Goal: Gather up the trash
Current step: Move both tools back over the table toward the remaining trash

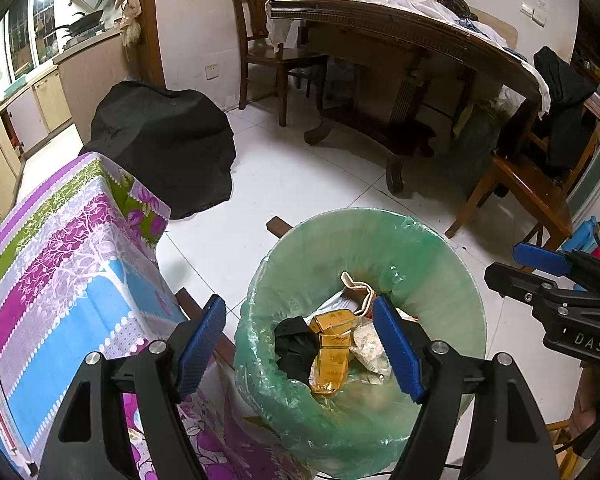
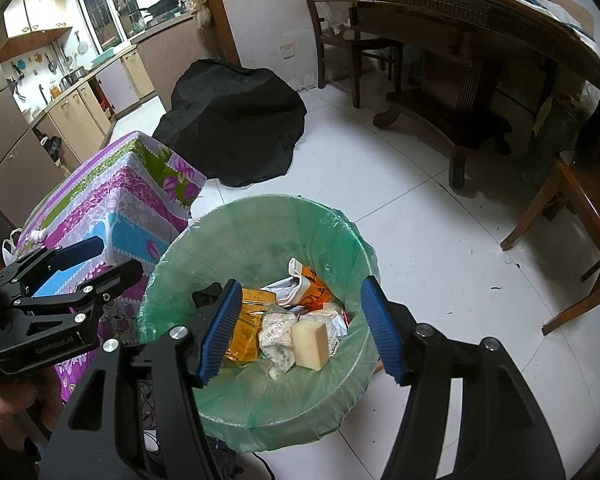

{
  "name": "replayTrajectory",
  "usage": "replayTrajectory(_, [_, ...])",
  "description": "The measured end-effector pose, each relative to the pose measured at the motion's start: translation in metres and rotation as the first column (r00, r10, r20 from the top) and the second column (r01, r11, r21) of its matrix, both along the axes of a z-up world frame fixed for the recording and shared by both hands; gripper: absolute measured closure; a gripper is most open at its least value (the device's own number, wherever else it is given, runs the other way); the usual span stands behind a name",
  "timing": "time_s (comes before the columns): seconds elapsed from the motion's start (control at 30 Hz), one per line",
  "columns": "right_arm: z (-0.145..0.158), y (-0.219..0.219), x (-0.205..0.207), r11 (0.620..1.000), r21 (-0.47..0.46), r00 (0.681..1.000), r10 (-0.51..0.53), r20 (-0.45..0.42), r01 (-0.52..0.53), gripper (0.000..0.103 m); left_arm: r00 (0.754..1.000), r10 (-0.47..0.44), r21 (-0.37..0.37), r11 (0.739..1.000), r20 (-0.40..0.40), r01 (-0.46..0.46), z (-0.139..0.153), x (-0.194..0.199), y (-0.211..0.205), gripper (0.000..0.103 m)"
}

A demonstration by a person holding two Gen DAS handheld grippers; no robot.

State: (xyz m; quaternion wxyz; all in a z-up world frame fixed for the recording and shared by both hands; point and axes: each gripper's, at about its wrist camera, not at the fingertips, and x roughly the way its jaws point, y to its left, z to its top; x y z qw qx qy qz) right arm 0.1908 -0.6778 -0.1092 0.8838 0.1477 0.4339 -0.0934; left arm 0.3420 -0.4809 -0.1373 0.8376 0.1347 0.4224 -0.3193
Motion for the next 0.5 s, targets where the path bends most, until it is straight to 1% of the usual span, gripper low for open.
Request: replayTrajectory(0.5, [0.0016, 0.0019, -0.0011, 1.0, 0.002, 1.0, 0.0, 0.002, 0.0, 0.044, 1.0, 0.003, 0.002, 1.0, 0.0, -0.003, -0.0006, -0.0011, -0.0002, 0.027])
